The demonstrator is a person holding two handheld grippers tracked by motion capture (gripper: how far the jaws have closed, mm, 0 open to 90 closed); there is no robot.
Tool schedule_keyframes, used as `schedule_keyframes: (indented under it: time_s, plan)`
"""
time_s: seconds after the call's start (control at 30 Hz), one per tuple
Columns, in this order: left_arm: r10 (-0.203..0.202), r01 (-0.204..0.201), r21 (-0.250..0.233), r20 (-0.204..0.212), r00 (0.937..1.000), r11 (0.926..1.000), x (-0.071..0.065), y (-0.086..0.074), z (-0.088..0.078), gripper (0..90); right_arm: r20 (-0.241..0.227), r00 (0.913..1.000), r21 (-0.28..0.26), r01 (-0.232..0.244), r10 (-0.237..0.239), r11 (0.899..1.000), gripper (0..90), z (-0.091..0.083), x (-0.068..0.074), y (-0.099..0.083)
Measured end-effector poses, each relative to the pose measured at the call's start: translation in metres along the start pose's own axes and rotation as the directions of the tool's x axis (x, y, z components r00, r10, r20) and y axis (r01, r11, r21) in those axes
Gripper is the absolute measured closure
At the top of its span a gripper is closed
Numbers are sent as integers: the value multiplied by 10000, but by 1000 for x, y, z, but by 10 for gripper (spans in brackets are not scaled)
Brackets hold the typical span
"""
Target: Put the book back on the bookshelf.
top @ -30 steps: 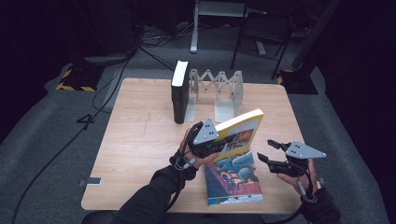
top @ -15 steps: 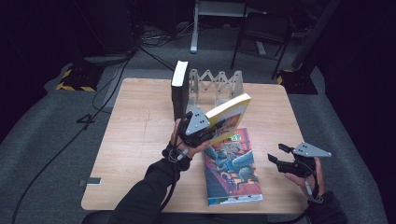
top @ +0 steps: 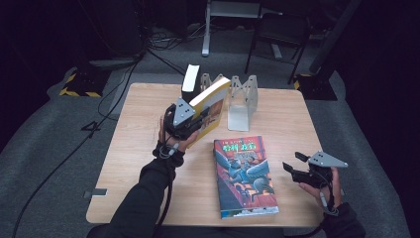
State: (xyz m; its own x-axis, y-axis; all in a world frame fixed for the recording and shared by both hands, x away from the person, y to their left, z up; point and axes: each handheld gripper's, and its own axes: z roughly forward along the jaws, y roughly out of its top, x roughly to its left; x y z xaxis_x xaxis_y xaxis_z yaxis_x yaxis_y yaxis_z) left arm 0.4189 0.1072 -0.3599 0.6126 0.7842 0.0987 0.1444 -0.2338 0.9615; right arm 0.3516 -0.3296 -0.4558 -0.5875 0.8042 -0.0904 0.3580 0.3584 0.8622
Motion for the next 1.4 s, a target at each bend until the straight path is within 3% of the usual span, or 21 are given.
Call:
schedule_keyframes:
  time_s: [0.03,0.17,0.27,0.4,0.5,0.6,0.63,0.83,0.9,1.0,1.27,1.4]
  plan:
    - [-167,171,131,-362,9992,9998,3,-6,1,749,36,10000,40,-5,4,10000,342,0,0,0]
    - [-456,480,276,-818,9956,9985,6,-15,4,750,82,10000,47,-40,40,10000,344,1,-1,-1]
    - [-614,694,486,-1497,9868,9964,7,-24,9,750,100,9999,67,-48,47,10000,346,1,-1,-2]
    - [-993,1118,519,-2013,9745,9924,10,-31,16,750,75,10000,118,-29,28,9999,346,2,-1,-3]
    - [-761,909,556,-2258,9712,9943,10,-33,22,750,37,10000,123,4,-4,9999,346,3,0,-3]
    - [-1021,1167,435,-2517,9624,9922,11,-34,29,749,-10,9999,174,171,-171,9997,346,4,3,-2]
    - [-1021,1167,435,-2517,9624,9922,11,-34,29,749,-10,9999,174,171,-171,9997,346,4,3,-2]
    - [-1392,1583,372,-3092,9408,9867,3,-40,48,749,-4,9993,278,377,-377,9989,346,7,6,-2]
    - [-1571,1715,155,-3267,9320,9851,2,-43,52,749,-26,9992,320,396,-395,9987,349,7,7,-3]
    - [-1529,1652,46,-3534,9229,9863,-1,-44,56,749,-60,9987,279,502,-501,9983,350,7,7,-3]
    - [-1918,1915,-386,-3758,9066,9807,-9,-58,52,740,-110,9981,333,618,-614,9975,350,7,9,-3]
    - [-1760,1821,-196,-3763,9096,9831,-14,-62,51,721,-189,9973,432,724,-716,9964,346,9,11,-3]
